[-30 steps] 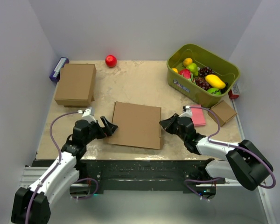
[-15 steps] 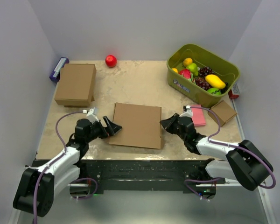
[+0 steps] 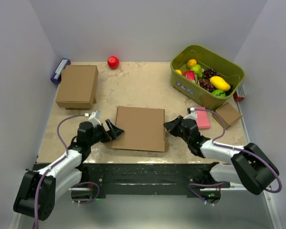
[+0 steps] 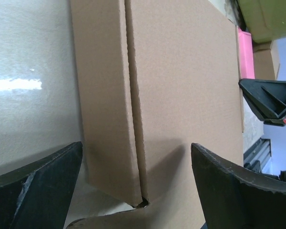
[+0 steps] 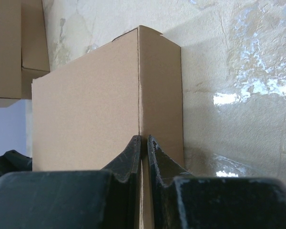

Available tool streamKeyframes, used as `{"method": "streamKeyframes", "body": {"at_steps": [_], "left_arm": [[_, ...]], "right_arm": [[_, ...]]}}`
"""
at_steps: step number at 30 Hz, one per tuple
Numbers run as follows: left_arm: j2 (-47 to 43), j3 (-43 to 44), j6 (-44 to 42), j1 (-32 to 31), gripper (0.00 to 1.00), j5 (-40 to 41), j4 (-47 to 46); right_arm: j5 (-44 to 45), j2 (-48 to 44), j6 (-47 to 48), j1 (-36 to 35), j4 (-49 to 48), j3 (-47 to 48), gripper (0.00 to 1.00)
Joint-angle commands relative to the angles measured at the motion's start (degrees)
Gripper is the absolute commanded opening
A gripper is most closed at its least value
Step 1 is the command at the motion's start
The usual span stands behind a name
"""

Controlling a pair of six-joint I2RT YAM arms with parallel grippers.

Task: Fold the paper box

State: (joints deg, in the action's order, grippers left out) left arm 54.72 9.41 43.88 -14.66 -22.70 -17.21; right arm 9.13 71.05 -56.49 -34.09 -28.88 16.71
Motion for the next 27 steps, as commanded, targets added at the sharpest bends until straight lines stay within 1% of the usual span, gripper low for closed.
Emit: {"method": "streamKeyframes", "body": {"at_steps": [1,4,7,13,19,23,27], "left_arm": [[-3.74,0.96,-1.95,0.07,1.00,4.94,3.23],[-5.32,1.23,-2.04,0.33,1.00,5.74,4.64],[-3.57,1.05,-1.87,0.77,1.00,3.28,3.68],[-1.72,0.35,-0.02,1.03,1.00,-0.06,-0.71],[-0.32,-0.01,2.00,1.03,1.00,-3.75,-5.45],[3.71,-0.36,2.79,1.03,1.00,-7.35,-9.58],[6.45,0.08,2.97,0.95,0.99,-8.85,-11.61]], "right_arm": [[3.53,2.78,1.38,0.16,15.17,-2.03,0.00],[4.14,1.82,0.68,0.16,15.70,-2.30,0.00],[4.58,0.68,0.15,0.16,17.10,-2.38,0.00],[5.73,-0.82,-1.96,0.16,18.78,-2.82,0.00],[5.73,0.06,-1.61,0.16,18.95,-2.30,0.00],[5.73,-0.12,-1.52,0.07,19.04,-2.21,0.00],[5.82,-0.12,-1.34,0.16,19.13,-2.12,0.00]]}}
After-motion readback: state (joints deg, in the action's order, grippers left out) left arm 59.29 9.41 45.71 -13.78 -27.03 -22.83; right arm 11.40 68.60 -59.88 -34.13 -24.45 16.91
